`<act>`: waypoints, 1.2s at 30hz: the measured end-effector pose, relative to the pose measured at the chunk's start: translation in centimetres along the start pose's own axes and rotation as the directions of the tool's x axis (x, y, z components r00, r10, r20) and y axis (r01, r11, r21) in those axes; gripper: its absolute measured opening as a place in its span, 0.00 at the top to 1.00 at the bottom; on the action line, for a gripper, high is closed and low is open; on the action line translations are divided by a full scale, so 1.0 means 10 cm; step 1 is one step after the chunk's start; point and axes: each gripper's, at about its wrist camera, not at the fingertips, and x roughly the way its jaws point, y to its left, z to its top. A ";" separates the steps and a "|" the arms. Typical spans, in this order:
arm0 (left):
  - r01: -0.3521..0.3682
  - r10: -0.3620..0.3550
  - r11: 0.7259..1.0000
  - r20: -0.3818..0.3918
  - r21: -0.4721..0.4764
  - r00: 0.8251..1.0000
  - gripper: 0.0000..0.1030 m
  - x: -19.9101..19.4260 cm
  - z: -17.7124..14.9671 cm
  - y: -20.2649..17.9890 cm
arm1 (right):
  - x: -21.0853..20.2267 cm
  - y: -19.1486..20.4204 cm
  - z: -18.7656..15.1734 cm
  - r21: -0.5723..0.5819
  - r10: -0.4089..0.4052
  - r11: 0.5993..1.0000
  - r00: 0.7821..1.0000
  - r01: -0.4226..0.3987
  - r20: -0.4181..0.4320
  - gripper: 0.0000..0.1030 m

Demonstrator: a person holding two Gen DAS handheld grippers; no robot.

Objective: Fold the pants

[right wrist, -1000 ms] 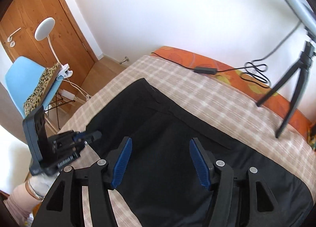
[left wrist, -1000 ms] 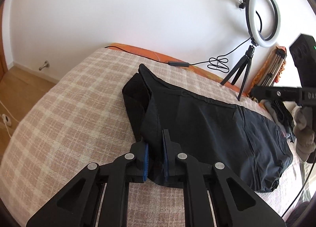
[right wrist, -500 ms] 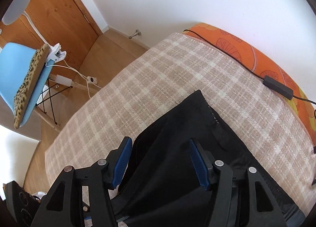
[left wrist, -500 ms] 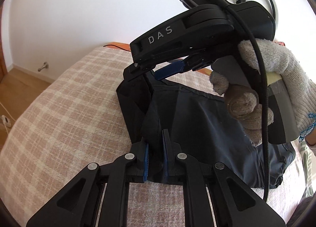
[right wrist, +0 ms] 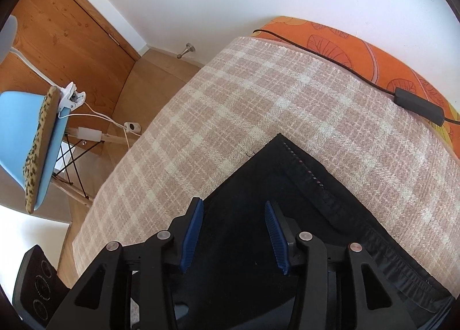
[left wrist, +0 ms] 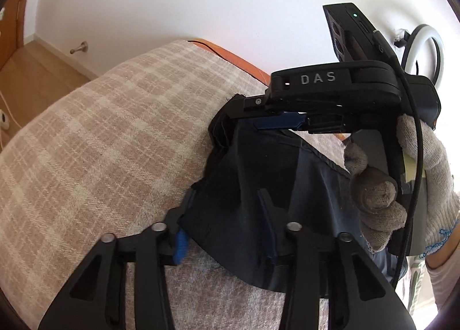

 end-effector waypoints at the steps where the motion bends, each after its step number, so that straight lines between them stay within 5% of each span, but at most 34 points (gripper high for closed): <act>1: 0.011 -0.012 1.000 -0.005 -0.011 1.000 0.83 0.02 0.02 0.01 | -0.02 0.01 0.01 -0.005 0.005 1.000 1.000 -0.005 0.002 0.47; 14: -0.016 -0.014 0.958 0.105 0.286 0.994 0.92 -0.19 -0.16 -0.64 | -0.03 0.18 0.16 -0.090 -0.093 0.992 0.994 0.088 -0.054 0.43; 17: -0.036 0.002 0.952 0.112 0.303 0.994 0.92 -0.21 -0.18 -0.68 | -0.01 0.10 0.12 -0.091 -0.145 0.986 0.987 0.139 -0.072 0.85; 19: -0.054 0.019 0.950 0.115 0.307 0.993 0.92 -0.21 -0.21 -0.71 | -0.07 0.00 0.07 -0.055 -0.111 0.993 0.992 0.108 -0.057 0.95; 22: -0.081 0.050 0.951 0.111 0.297 0.993 0.80 -0.21 -0.27 -0.73 | -0.21 -0.10 -0.01 -0.031 -0.090 0.996 0.996 0.089 -0.014 0.98; 24: -0.132 0.103 0.948 0.113 0.291 0.988 0.51 -0.18 -0.29 -0.73 | -0.33 -0.18 -0.07 -0.006 -0.060 0.998 0.998 0.060 0.012 0.99; 31: -0.066 0.042 0.956 0.091 0.286 0.995 0.48 -0.16 -0.34 -0.80 | -0.69 -0.45 -0.23 0.052 0.008 0.999 0.997 -0.012 0.075 0.99; 34: -0.006 -0.025 0.959 0.108 0.282 0.994 0.63 -0.25 -0.37 -0.91 | -0.74 -0.56 -0.28 0.079 0.002 0.997 0.997 -0.008 0.079 0.99; 36: 0.005 -0.042 0.947 0.108 0.321 0.993 0.87 -0.27 -0.38 -1.04 | -0.77 -0.63 -0.31 0.097 0.009 0.995 0.996 -0.017 0.088 0.99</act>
